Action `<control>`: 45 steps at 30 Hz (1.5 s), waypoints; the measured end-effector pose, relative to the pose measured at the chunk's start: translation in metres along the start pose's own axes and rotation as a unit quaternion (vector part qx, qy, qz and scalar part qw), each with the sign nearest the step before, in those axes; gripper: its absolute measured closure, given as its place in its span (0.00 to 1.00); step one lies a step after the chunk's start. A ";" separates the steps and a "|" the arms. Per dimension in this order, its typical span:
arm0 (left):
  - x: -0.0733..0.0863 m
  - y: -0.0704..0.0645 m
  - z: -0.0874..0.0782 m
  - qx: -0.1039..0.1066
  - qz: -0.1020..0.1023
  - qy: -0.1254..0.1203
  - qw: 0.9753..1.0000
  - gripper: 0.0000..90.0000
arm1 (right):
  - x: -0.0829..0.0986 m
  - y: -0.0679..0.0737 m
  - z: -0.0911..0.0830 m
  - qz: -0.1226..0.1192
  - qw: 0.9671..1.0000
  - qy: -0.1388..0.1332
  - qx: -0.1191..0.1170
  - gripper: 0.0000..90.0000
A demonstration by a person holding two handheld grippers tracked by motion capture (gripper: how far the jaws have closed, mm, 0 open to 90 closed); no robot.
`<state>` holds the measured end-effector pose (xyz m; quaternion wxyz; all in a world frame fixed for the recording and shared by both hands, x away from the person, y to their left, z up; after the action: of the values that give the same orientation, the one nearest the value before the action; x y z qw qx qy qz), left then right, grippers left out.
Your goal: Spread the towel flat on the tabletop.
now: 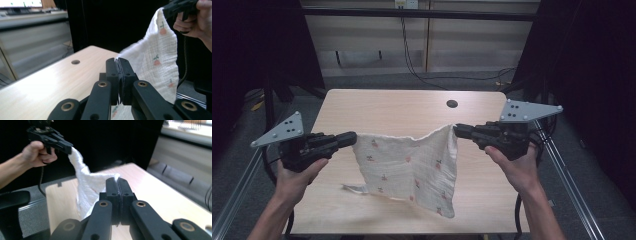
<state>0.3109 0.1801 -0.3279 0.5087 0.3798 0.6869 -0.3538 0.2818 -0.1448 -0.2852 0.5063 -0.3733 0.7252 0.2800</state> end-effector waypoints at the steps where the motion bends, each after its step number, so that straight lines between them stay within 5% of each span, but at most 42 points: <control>1: 0.007 0.007 0.006 -0.006 -0.008 0.006 1.000 0.98 | 0.008 -0.005 0.004 0.006 1.000 0.008 0.005 0.99; 2: 0.016 0.015 0.015 -0.009 -0.010 0.017 1.000 0.98 | 0.025 -0.015 0.013 0.018 0.999 0.024 0.013 0.99; 9: 0.041 0.029 0.038 -0.015 -0.032 0.045 0.998 0.98 | 0.058 -0.039 0.035 0.050 0.997 0.048 0.021 0.99; 22: 0.081 0.060 0.052 -0.032 -0.079 0.068 0.994 0.98 | 0.085 -0.069 0.072 0.066 0.993 0.088 0.042 0.99; 29: 0.095 0.066 0.064 -0.032 -0.094 0.073 0.992 0.98 | 0.098 -0.080 0.087 0.072 0.992 0.096 0.040 0.99; 45: 0.123 0.107 0.097 -0.059 -0.131 0.105 0.984 0.98 | 0.141 -0.118 0.127 0.107 0.984 0.121 0.070 0.99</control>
<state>0.4229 0.1653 -0.4805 0.4047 0.2908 0.7998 -0.3345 0.4164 -0.1480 -0.4638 0.4066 -0.2880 0.8349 0.2337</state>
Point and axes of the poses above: each handheld gripper's, and its own axes: z roughly forward along the jaws, x roughly out of its underside, y roughly to its left, the point moved 7 cm from there along z, roughly forward along the jaws
